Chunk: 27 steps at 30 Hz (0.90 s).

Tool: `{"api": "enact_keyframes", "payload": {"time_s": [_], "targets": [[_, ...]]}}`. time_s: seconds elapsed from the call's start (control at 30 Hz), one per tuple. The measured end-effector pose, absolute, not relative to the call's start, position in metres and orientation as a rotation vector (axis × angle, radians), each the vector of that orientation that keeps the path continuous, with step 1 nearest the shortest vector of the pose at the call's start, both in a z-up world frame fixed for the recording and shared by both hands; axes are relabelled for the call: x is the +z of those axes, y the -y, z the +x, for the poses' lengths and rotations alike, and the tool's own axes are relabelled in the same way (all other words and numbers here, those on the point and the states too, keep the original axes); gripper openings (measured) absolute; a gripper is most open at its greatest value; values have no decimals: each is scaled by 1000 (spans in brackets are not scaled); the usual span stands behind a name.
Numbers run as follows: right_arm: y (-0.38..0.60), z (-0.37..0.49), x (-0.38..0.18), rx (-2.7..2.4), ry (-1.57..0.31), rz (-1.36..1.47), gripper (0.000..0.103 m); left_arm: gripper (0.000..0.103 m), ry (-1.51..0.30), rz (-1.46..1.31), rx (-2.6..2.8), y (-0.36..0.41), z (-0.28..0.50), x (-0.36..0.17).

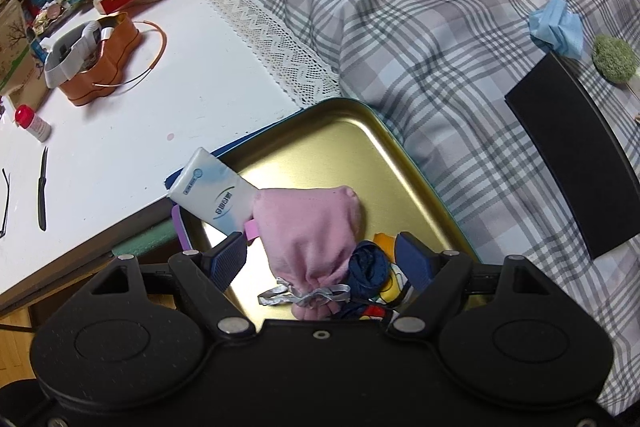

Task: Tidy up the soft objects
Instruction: 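Grasp the bagged white sponge brush with the right tool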

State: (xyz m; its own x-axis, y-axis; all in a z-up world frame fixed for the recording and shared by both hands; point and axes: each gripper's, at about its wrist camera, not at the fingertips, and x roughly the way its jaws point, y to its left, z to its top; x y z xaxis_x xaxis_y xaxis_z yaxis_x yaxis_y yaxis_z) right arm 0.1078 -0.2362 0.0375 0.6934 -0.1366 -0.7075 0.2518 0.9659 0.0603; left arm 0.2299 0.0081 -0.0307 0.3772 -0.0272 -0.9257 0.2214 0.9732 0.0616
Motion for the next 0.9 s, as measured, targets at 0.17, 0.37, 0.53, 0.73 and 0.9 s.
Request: {"api": "enact_keyframes", "payload": {"time_s": [0.17,0.37,0.53,0.73,0.9], "targets": [[293,109,44,-374,-759,265,84,77,-1173,211,-187,6,227,-31],[359,120,33,-540,-800,394,84,77,-1162,245,-216,24,224,-31],[400,139,9,-612,-896,488,84,77,-1159,256,-241,34,223,-31],[427,151,-29,-630,-1032,595,84,77,-1155,258,-249,44,224,-32],[445,144,-44,-641,-1043,647,83,77,-1144,278,-251,52,224,-31]]}}
